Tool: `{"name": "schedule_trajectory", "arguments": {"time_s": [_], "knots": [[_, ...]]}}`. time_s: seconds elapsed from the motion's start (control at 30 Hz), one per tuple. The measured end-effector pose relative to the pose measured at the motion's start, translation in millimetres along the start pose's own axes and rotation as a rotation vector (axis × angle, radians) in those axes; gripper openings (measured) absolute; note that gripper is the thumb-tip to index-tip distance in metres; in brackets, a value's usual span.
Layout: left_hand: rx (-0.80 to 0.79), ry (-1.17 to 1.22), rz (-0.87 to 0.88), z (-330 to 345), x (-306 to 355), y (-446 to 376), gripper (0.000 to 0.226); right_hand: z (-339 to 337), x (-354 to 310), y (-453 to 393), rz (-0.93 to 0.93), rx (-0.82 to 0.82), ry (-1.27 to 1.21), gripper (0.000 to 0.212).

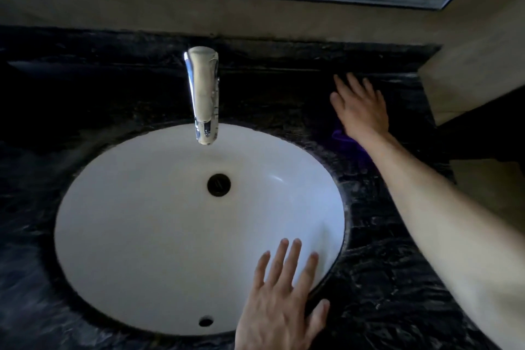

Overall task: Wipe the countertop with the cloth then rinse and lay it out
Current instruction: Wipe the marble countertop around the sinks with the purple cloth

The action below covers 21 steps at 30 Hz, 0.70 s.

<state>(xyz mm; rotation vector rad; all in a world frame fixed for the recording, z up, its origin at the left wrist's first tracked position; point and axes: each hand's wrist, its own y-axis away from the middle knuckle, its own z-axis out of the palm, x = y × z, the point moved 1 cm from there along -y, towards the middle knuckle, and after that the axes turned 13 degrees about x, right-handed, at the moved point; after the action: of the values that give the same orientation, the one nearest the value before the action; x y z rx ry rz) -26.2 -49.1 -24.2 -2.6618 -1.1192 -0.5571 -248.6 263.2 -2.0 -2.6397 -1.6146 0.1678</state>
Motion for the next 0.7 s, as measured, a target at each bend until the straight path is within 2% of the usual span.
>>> {"name": "schedule_trajectory", "arguments": {"time_s": [0.1, 0.2, 0.33, 0.4, 0.5, 0.7], "knots": [[0.019, -0.007, 0.004, 2, 0, -2, 0.072, -5, 17, 0, 0.062, -0.05, 0.03, 0.057], [0.035, -0.005, 0.007, 5, -1, -4, 0.072, 1, -23, 10, 0.037, -0.012, 0.004, 0.062], [0.048, 0.0, -0.008, 10, -3, -4, 0.064, 6, -88, 34, -0.183, -0.002, -0.091, 0.062], [0.045, 0.006, -0.017, 12, -4, -4, 0.065, 8, -100, 35, -0.314, -0.016, -0.123, 0.057], [0.063, -0.017, -0.026, 16, -5, -3, 0.064, 11, -77, 23, -0.4, -0.015, -0.12, 0.052], [0.058, -0.011, -0.118, 17, -3, -11, 0.061, 12, -28, 3, -0.316, -0.02, -0.072, 0.051]]}}
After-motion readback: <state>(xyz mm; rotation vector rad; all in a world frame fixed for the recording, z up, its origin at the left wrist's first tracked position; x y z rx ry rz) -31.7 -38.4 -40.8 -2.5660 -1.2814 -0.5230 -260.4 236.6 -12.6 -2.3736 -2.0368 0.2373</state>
